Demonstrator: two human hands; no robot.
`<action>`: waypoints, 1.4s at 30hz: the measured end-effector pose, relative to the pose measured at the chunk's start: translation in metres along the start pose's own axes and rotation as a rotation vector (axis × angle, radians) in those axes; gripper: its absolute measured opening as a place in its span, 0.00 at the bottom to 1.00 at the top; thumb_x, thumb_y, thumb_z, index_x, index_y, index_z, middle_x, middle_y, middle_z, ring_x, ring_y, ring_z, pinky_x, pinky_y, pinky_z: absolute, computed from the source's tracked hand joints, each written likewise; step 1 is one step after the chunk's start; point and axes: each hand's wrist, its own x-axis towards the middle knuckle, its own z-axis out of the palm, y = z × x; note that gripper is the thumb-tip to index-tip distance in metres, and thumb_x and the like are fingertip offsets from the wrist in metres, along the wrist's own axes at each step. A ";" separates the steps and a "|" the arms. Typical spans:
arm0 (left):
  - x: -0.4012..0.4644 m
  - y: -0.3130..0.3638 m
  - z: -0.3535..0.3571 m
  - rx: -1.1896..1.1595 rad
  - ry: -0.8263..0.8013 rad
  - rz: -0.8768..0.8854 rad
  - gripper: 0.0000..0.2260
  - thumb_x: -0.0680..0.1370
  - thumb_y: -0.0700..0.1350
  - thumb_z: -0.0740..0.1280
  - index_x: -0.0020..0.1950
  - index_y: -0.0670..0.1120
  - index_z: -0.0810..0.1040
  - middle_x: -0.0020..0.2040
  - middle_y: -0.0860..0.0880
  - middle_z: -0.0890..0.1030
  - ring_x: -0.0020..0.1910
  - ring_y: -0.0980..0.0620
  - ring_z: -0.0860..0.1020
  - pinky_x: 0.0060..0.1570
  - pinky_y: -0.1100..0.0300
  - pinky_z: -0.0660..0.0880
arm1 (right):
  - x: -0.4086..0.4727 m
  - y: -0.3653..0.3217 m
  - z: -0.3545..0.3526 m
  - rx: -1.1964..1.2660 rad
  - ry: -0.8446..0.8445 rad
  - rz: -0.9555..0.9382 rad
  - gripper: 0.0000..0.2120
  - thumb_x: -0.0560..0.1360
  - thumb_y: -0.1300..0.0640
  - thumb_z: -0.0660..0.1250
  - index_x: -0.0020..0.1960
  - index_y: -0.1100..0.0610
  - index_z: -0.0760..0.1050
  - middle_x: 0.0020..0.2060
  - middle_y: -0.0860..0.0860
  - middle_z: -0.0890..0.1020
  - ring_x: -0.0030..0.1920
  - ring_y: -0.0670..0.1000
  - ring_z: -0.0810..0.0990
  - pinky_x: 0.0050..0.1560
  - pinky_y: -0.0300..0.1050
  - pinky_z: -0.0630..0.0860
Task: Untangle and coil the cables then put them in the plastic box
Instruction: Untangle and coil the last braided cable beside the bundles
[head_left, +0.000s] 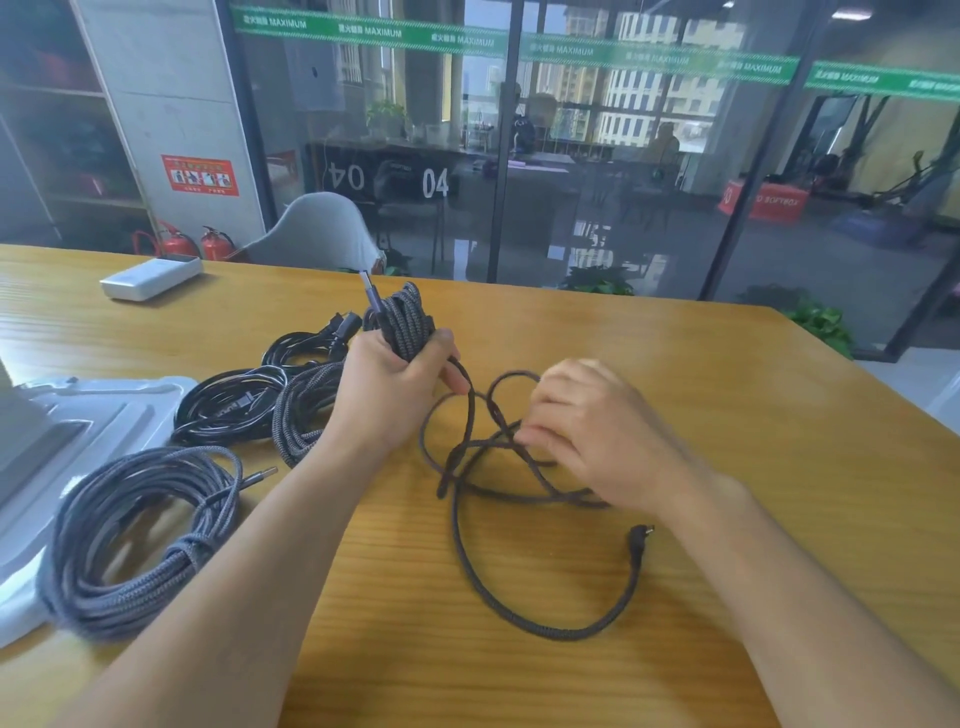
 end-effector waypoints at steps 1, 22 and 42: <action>0.000 0.000 0.000 0.002 -0.003 0.000 0.19 0.85 0.47 0.66 0.36 0.43 0.84 0.36 0.47 0.86 0.28 0.61 0.73 0.33 0.65 0.69 | 0.001 -0.006 0.001 -0.008 -0.030 -0.030 0.17 0.83 0.43 0.62 0.48 0.51 0.85 0.44 0.43 0.83 0.54 0.49 0.77 0.66 0.51 0.71; -0.009 0.014 0.003 -0.217 -0.168 0.021 0.14 0.85 0.43 0.64 0.45 0.34 0.79 0.27 0.47 0.80 0.30 0.41 0.66 0.32 0.54 0.66 | 0.013 -0.032 0.014 0.803 -0.129 0.439 0.17 0.72 0.50 0.81 0.57 0.43 0.80 0.47 0.40 0.83 0.49 0.43 0.79 0.51 0.40 0.77; -0.007 0.015 0.004 -0.410 -0.127 0.033 0.13 0.85 0.43 0.65 0.44 0.37 0.79 0.30 0.42 0.78 0.22 0.48 0.65 0.29 0.52 0.70 | 0.018 -0.065 0.034 1.274 0.025 0.463 0.17 0.73 0.63 0.79 0.55 0.52 0.75 0.54 0.49 0.81 0.58 0.50 0.80 0.60 0.55 0.79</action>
